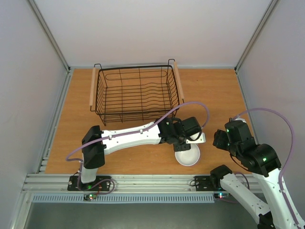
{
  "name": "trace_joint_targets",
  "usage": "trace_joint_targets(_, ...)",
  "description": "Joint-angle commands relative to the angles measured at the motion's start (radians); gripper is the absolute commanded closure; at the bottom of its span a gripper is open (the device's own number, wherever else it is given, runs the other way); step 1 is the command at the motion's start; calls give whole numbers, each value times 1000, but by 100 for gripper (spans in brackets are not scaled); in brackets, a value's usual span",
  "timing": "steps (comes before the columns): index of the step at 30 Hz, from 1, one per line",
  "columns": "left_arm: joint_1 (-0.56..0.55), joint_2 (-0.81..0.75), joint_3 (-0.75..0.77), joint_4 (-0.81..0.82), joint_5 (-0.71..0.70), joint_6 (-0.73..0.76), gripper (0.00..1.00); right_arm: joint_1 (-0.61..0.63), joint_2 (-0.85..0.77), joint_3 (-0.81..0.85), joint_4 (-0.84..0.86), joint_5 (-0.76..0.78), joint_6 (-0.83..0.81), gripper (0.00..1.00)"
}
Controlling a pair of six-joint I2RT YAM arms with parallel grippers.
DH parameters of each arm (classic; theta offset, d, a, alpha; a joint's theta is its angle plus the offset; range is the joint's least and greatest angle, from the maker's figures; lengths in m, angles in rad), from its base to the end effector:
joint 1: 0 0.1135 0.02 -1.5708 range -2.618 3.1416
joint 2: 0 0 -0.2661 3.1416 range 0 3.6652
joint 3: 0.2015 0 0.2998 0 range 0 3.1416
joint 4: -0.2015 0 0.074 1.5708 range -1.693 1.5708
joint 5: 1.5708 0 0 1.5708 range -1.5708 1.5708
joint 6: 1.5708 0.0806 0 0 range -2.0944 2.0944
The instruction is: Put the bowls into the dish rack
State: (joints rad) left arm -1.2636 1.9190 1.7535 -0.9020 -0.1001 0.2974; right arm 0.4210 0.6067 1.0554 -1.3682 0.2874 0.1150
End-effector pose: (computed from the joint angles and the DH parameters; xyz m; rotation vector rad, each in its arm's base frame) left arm 0.1543 -0.4596 0.2393 1.8359 1.9024 -0.1985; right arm 0.1296 0.0330 0.3264 -0.2539 2.4288 -0.1222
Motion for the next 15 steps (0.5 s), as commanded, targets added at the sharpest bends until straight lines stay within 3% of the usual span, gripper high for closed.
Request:
trace_joint_targets(1, -2, 17, 30, -14, -6, 3, 100, 4, -13, -8, 21, -2, -2, 35)
trace_joint_targets(15, -4, -32, 35, -13, -52, 8, 100, 4, -15, -8, 21, -1, -1, 33)
